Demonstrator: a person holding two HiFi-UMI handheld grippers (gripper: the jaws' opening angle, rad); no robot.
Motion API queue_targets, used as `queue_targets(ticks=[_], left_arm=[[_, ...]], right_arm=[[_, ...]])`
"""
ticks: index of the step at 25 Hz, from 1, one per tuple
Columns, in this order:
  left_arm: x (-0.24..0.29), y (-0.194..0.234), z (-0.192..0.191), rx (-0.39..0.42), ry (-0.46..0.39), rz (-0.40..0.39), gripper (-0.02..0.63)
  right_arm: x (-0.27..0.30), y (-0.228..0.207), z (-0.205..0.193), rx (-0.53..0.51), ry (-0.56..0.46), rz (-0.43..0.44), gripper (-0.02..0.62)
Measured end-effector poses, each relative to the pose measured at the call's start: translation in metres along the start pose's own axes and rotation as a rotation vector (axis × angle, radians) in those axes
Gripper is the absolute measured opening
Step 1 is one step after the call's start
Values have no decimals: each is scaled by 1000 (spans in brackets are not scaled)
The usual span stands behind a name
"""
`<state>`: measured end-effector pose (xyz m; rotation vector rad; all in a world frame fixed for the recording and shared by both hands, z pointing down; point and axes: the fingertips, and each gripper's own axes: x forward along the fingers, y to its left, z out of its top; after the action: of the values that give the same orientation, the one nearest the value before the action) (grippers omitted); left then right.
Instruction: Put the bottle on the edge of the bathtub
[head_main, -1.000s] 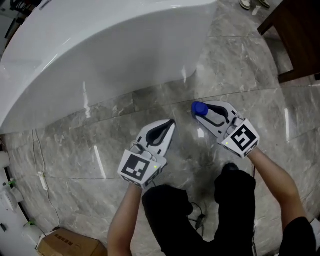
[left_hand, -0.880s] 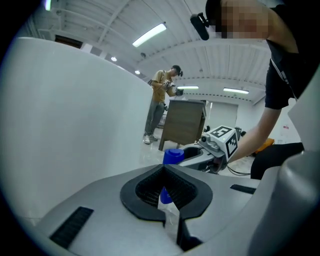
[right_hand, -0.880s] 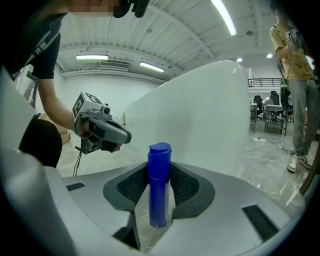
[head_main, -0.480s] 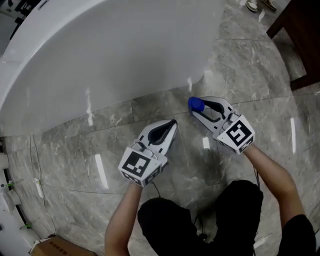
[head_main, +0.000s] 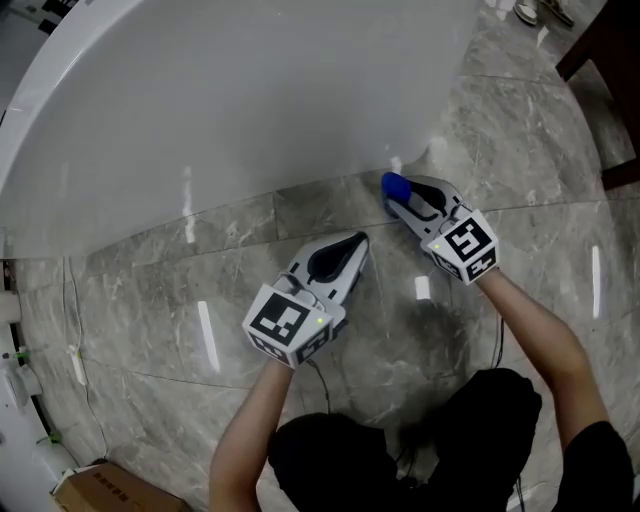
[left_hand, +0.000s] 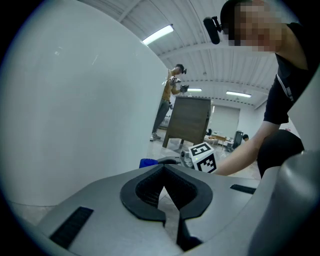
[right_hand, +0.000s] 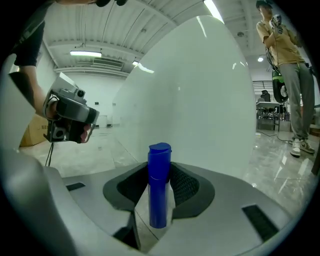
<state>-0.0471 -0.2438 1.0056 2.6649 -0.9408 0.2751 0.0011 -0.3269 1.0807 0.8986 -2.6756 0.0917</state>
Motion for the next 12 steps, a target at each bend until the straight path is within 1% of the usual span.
queue_targets(ticks=[4,8,12], left_arm=[[-4,2,-6,-19,1,11,11],[-6,6,-8,-64,-18,21,11],[-8,7,-8,-72,-25,27,11]], right_arm=[[13,-8,-13,-6,28,-26,133],[18,-16,-21,-10,39,-62,133],[15,-17,-26,-28,54,-67,135]])
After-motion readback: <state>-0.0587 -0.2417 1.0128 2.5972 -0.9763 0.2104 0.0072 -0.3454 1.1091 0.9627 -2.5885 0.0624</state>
